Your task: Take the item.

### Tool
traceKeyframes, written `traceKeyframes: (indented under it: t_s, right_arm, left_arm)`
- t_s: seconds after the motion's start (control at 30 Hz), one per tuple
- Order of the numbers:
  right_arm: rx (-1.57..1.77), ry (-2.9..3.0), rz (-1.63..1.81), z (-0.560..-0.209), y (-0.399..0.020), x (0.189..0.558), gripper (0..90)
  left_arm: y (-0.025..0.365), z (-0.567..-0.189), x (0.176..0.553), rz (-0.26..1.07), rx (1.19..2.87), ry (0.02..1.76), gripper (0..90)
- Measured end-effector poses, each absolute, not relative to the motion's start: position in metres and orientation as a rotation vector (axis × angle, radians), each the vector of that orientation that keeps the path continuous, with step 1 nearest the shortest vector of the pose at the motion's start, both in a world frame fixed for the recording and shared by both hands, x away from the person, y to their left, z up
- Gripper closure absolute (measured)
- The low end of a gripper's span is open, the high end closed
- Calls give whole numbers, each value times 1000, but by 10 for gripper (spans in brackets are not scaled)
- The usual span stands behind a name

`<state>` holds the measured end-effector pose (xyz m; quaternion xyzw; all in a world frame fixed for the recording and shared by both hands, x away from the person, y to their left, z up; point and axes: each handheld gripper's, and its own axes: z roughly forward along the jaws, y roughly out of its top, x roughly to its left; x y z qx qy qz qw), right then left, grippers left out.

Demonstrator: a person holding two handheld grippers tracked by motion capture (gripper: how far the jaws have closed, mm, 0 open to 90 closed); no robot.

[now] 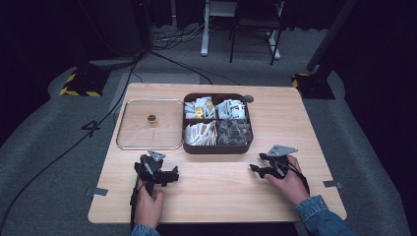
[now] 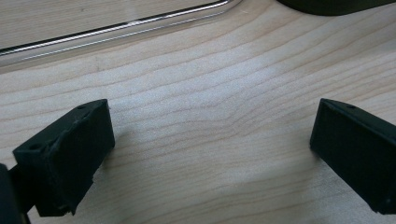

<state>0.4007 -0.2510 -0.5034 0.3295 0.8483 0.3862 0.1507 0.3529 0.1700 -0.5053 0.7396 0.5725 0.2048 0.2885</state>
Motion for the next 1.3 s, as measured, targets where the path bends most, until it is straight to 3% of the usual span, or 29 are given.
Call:
traceKeyframes:
  t_s: [0.2,0.43,0.9,1.3]
  right_arm:
    - [938,2443,1112,-503,-252,401,349]
    - [1005,2469,1153,-494,-257,407,433]
    - [1062,2434,1289,-443,-258,423,465]
    - [1093,2415,1335,-410,-244,464,500]
  left_arm:
    - [170,-505,353,547,1975,1528,2]
    - [170,-505,354,546,1981,1517,2]
    - [173,-506,355,522,2009,1465,2]
    - [172,-506,351,516,2013,1454,2]
